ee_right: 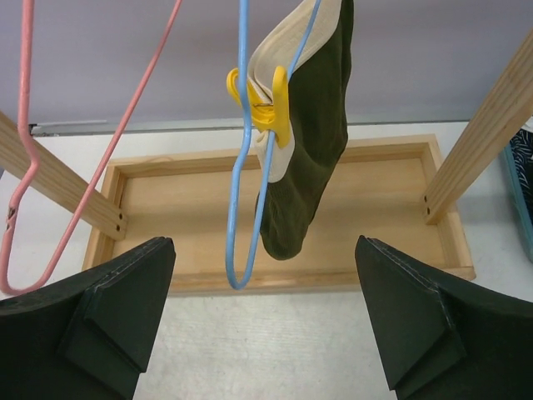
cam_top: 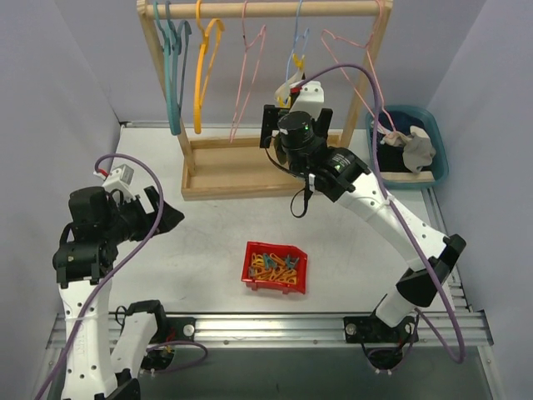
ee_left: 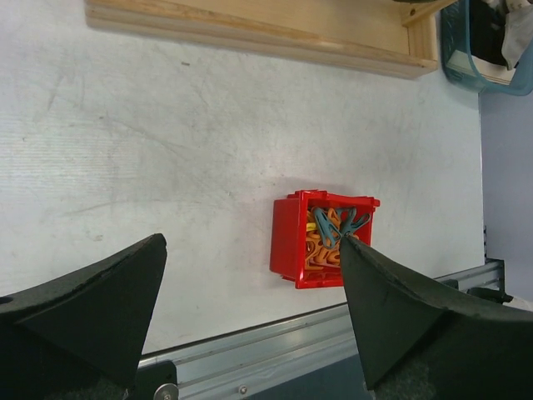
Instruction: Remove the underwear clipped to the hanger
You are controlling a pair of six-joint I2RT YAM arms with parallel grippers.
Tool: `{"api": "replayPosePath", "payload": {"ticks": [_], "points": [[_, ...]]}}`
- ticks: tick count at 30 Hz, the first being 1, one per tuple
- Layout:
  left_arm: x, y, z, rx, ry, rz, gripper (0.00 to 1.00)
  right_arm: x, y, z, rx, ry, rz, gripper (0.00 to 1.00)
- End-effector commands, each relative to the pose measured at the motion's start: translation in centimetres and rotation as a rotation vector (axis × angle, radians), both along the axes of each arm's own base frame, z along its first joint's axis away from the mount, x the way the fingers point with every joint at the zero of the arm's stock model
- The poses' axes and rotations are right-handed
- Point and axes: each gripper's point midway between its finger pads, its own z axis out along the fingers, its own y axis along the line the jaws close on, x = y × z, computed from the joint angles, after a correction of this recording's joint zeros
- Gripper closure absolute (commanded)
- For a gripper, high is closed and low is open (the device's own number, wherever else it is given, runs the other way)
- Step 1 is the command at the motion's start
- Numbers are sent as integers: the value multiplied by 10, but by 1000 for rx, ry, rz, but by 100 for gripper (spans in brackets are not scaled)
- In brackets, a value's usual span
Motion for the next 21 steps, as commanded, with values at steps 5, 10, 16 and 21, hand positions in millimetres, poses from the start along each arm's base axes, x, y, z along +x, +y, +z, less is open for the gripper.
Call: {"api": "replayPosePath", "payload": {"ticks": [5, 10, 16, 21], "points": [[-7, 2, 12, 25, -53, 10, 6, 27, 1, 6, 120, 0, -36, 19], [-7, 3, 4, 30, -35, 11, 6, 35, -2, 2, 116, 10, -30, 58], [-9, 4, 6, 34, -49, 19, 6, 36, -5, 6, 84, 4, -16, 75], [-7, 2, 8, 24, -44, 14, 6, 33, -9, 13, 64, -10, -3, 60]]}}
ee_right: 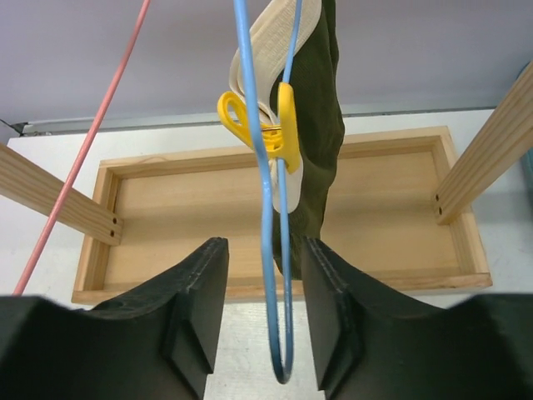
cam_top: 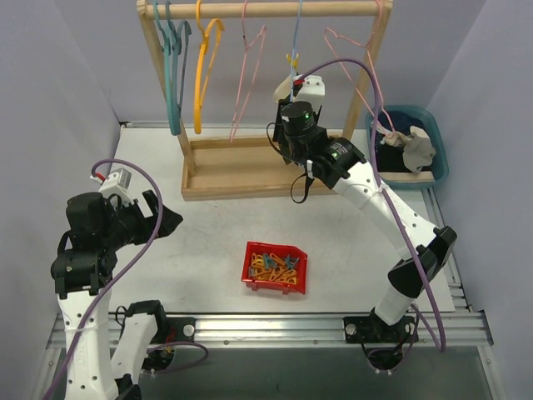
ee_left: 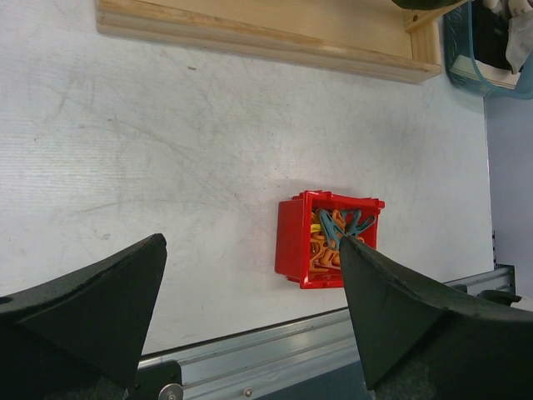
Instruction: Remove the underwear clipped to the hanger
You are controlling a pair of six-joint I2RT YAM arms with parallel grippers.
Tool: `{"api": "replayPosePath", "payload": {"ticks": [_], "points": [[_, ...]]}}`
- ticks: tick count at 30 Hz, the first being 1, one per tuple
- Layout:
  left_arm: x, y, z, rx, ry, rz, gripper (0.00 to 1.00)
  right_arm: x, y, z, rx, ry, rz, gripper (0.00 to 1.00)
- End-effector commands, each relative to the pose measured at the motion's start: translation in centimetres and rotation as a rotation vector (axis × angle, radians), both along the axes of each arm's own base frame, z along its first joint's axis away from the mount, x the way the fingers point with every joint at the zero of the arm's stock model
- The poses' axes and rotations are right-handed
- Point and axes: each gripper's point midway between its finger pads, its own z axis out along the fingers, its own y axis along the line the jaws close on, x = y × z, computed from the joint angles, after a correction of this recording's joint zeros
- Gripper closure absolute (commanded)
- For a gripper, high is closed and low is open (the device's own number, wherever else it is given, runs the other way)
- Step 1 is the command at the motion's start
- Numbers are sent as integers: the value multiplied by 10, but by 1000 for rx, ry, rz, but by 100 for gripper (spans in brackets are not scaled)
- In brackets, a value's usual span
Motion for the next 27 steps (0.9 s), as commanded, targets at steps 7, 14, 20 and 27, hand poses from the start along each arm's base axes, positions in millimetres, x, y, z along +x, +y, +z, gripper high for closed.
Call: {"api": "replayPosePath", "payload": {"ticks": [7, 14, 20, 27], "points": [[2, 1, 13, 0, -44, 12, 6, 0, -8, 44, 9, -87, 29, 54], [1, 0, 11, -2, -39, 12, 6, 7, -23, 44, 6, -70, 9, 71], [1, -1, 9, -8, -36, 5, 6, 13, -27, 39, -14, -36, 29, 78], [0, -2, 8, -9, -40, -2, 6, 15, -28, 34, -68, 5, 55, 71]]}}
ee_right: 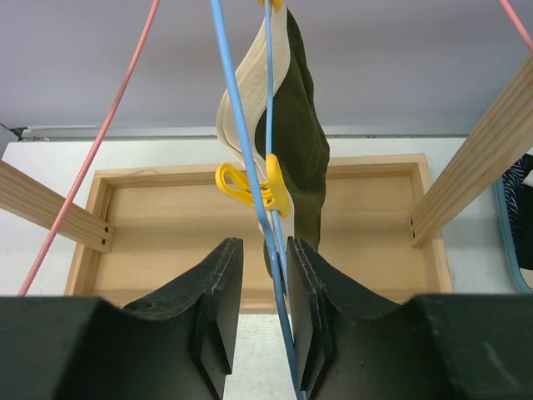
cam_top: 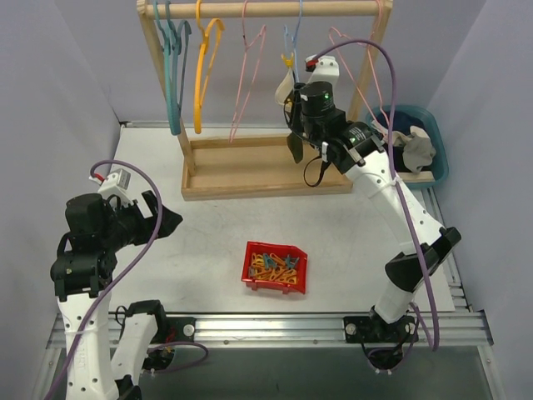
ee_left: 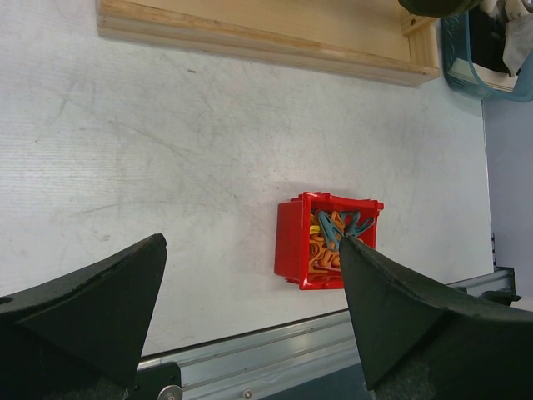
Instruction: Remove the underwear clipped to the hanger
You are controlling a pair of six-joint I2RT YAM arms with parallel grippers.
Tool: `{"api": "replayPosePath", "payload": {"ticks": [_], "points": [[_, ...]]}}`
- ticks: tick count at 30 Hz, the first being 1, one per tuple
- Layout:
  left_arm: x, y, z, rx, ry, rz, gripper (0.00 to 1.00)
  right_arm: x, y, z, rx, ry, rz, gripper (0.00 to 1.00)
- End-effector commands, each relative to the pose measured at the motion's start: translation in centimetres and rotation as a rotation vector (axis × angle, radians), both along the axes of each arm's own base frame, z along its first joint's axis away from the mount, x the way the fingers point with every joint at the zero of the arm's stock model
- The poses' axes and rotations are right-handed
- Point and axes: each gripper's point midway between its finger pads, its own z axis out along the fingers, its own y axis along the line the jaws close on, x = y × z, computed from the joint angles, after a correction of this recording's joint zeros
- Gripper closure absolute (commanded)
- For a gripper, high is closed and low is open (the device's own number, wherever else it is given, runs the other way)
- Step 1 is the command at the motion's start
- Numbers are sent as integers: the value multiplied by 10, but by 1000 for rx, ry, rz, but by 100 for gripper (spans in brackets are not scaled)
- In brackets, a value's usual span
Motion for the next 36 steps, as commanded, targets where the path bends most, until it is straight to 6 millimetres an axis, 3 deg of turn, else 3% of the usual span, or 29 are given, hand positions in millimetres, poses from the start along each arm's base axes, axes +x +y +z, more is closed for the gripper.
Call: {"api": "replayPosePath", "payload": {"ticks": [1, 13, 16, 17, 22, 25, 27, 28, 30, 36], "points": [[1, -3, 7, -8, -37, -8, 6, -1, -2, -1, -44, 23, 25, 71], [1, -4, 7, -14, -37, -13, 6, 0, -5, -34, -168, 122, 35, 70], [1, -3, 8, -14, -41, -12, 6, 3, -8, -31, -178, 112, 14, 85], [1, -3, 8, -14, -41, -12, 6, 4, -8, -30, -179, 108, 10, 100], [1, -4, 8, -15, -40, -15, 6, 3, -14, -7, -181, 34, 5, 100], [2, -4, 10, -16, -44, -15, 6, 1, -19, 17, -173, -58, 8, 100], [2, -4, 11, -18, -44, -16, 6, -4, -24, 45, -140, -151, 11, 100], [3, -4, 11, -18, -45, -14, 6, -4, -25, 41, -159, -161, 22, 100], [4, -5, 12, -23, -49, -17, 6, -7, -30, 63, -119, -237, 14, 100], [4, -6, 13, -30, -51, -19, 6, -4, -31, 64, -109, -271, 76, 100]]}}
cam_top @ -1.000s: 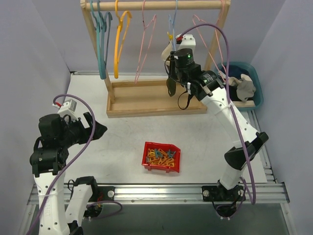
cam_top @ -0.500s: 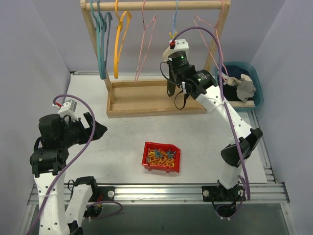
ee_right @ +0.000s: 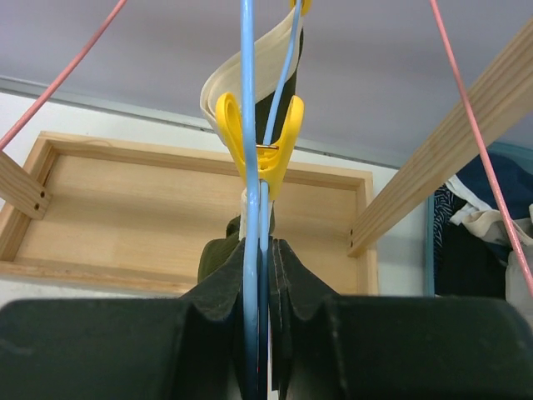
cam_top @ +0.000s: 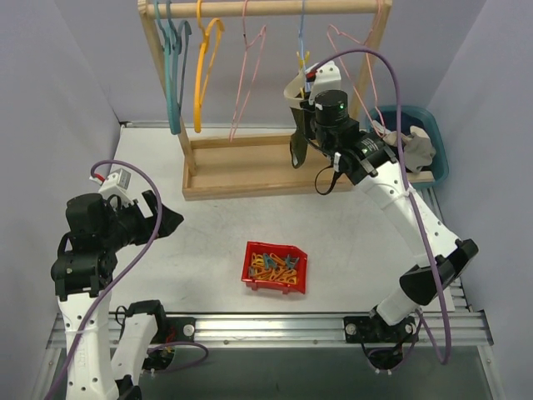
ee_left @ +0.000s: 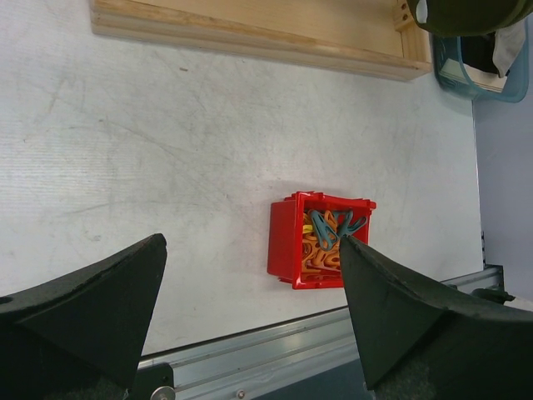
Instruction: Remove the underwear clipped to the hanger
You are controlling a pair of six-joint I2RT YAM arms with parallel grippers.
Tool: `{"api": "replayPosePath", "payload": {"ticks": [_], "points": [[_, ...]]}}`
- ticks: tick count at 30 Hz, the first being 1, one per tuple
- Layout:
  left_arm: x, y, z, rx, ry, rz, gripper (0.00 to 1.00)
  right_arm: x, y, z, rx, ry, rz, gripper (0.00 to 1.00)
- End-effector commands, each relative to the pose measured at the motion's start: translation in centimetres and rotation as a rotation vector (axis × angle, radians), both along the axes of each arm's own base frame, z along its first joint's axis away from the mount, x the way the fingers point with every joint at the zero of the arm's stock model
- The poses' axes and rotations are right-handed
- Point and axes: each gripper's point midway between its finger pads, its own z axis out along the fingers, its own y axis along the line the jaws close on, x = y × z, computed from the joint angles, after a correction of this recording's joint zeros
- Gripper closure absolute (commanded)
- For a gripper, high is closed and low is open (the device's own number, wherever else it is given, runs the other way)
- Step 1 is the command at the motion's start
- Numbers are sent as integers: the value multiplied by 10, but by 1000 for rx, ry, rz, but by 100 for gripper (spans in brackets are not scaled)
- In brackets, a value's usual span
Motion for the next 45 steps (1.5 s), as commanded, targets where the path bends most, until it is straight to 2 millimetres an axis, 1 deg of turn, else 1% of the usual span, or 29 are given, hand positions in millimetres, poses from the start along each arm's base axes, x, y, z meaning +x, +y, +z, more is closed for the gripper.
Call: {"api": "replayPosePath", "payload": {"ticks": [1, 5, 6, 7, 8, 10, 13, 15, 16, 17, 19, 20, 21, 24, 25, 30, 32, 34, 35, 37, 38, 39, 40, 41, 42, 43, 44, 45], "points": [[4, -3, 12, -9, -48, -14, 6, 6, -4, 67, 119, -230, 18, 100], [4, -3, 13, -9, -58, -11, 6, -8, -9, 67, 156, -275, 36, 100], [4, -4, 13, -15, -59, -13, 6, -7, -10, 68, 165, -288, 38, 100], [6, -4, 13, -20, -60, -17, 6, -5, -12, 73, 177, -305, 45, 100], [6, -5, 13, -23, -60, -20, 6, 0, -12, 70, 178, -299, 49, 100], [7, -5, 12, -27, -53, -22, 6, 7, -16, 79, 199, -323, 55, 100], [6, -4, 12, -19, -52, -16, 6, 7, -15, 91, 246, -360, 60, 100], [4, -3, 11, -15, -53, -11, 6, 0, -16, 100, 269, -387, 71, 100], [4, -3, 11, -14, -54, -10, 6, -1, -17, 95, 276, -391, 74, 100], [4, -3, 11, -13, -55, -9, 6, -12, -20, 106, 297, -423, 87, 100], [4, -3, 10, -15, -54, -11, 6, -20, -22, 102, 313, -445, 96, 100], [5, -4, 9, -20, -52, -12, 6, -28, -26, 109, 324, -468, 102, 100], [6, -6, 9, -30, -49, -22, 6, -30, -26, 111, 325, -480, 113, 100], [10, -9, 7, -51, -43, -33, 6, -31, -25, 116, 321, -499, 130, 100], [11, -9, 8, -55, -45, -33, 6, -32, -24, 120, 325, -513, 134, 100], [9, -9, 11, -49, -57, -30, 6, -28, -16, 133, 332, -551, 168, 100], [7, -9, 10, -48, -55, -29, 6, -23, -13, 132, 307, -556, 176, 100], [6, -8, 10, -44, -57, -31, 6, -23, -12, 133, 300, -559, 182, 100], [7, -8, 11, -42, -61, -29, 6, -27, -13, 136, 302, -566, 188, 100], [7, -8, 10, -41, -56, -33, 6, -32, -13, 130, 304, -556, 200, 100], [7, -8, 11, -41, -59, -33, 6, -45, -15, 137, 315, -573, 227, 100], [7, -9, 11, -43, -64, -40, 6, -51, -16, 133, 315, -567, 239, 100], [8, -9, 11, -44, -64, -42, 6, -65, -20, 132, 322, -571, 256, 100], [8, -10, 11, -47, -66, -46, 6, -74, -18, 127, 325, -561, 278, 100], [8, -12, 13, -54, -73, -55, 6, -83, -20, 126, 330, -563, 287, 100], [9, -13, 14, -58, -87, -64, 6, -88, -20, 109, 320, -532, 299, 100], [9, -15, 15, -65, -93, -73, 6, -107, -29, 118, 335, -565, 310, 100], [11, -17, 19, -75, -110, -85, 6, -113, -31, 116, 334, -560, 316, 100]]}}
